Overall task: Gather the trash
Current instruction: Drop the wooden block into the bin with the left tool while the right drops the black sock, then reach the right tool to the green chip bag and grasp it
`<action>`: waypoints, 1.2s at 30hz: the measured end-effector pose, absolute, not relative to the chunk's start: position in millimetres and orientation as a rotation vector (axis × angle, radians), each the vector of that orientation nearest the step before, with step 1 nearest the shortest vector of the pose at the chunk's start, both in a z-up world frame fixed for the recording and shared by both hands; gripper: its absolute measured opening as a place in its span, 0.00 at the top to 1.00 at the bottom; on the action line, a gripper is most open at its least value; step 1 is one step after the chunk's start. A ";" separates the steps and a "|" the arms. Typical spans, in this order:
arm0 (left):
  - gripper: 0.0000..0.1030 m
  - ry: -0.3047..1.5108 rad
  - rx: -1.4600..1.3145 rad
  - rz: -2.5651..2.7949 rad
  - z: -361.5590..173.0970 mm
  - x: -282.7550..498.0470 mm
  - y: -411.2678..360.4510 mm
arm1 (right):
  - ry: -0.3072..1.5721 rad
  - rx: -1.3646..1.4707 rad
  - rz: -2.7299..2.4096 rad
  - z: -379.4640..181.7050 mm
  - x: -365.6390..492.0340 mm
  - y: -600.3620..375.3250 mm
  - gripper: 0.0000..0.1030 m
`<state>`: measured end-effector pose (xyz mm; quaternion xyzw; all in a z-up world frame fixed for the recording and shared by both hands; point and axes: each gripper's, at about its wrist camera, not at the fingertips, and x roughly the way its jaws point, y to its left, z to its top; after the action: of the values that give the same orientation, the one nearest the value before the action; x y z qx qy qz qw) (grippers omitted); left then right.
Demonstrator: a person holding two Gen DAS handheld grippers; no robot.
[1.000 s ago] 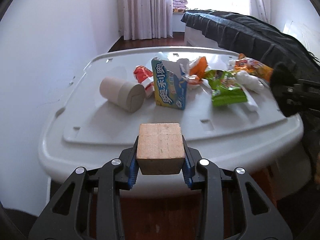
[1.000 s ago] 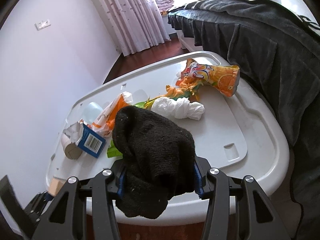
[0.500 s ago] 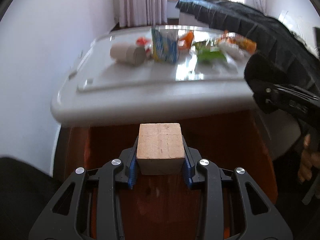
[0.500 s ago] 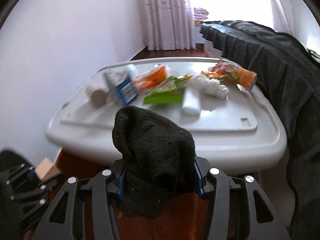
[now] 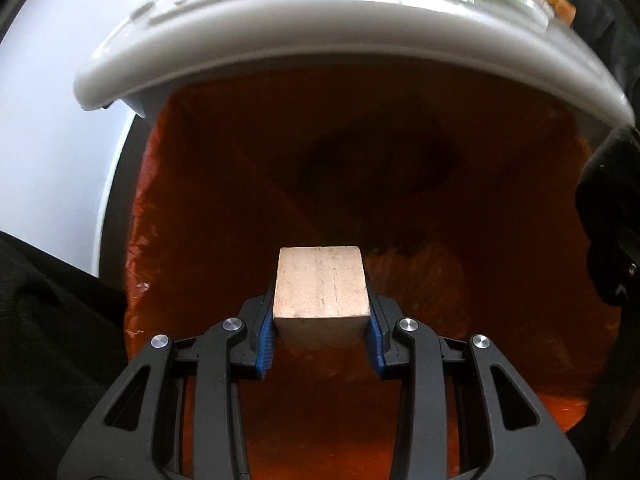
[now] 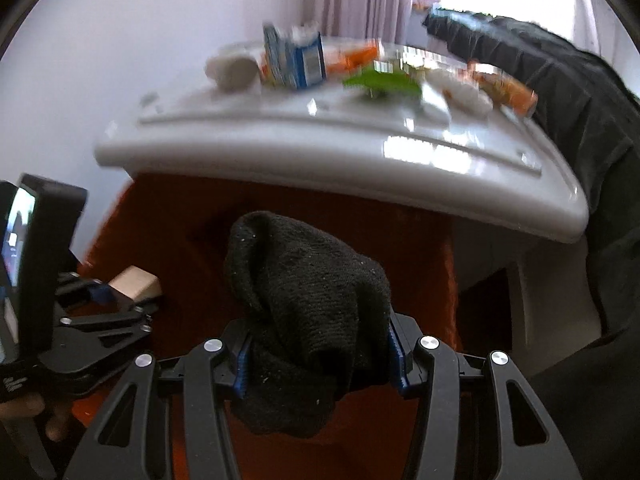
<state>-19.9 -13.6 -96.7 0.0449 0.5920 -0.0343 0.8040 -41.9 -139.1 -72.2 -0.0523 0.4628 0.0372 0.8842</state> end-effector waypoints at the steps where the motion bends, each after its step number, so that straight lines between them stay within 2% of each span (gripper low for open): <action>1: 0.66 1.272 0.110 -0.075 -99.1 -20.0 -15.9 | 0.990 -0.102 0.070 -77.1 -39.2 -140.5 0.51; 8: 0.66 1.272 0.140 -0.089 -102.8 -21.2 -22.8 | 1.020 -0.091 0.063 -84.4 -35.8 -142.0 0.49; 11: 0.64 1.283 0.137 -0.077 -104.2 -20.5 -20.6 | 1.023 -0.098 0.061 -83.9 -34.7 -139.7 0.39; 12: 0.58 1.291 0.140 -0.066 -107.0 -16.8 -27.1 | 1.020 -0.101 0.053 -83.0 -34.0 -139.4 0.32; 13: 0.34 1.304 0.137 -0.045 -108.0 -15.6 -26.4 | 1.006 -0.103 0.041 -81.1 -34.4 -139.9 0.29; 14: 0.17 1.303 0.130 -0.029 -107.1 -14.2 -23.6 | 0.991 -0.101 0.032 -77.9 -33.9 -141.3 0.29; 36: 0.16 1.271 0.097 -0.012 -102.2 -14.0 -21.4 | 0.891 0.028 0.036 -51.5 -25.8 -161.8 0.29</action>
<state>-14.0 -21.4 -102.2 0.0452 0.5933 -0.0054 0.8037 -25.8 -161.8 -51.5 0.0137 0.4308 0.0176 0.9022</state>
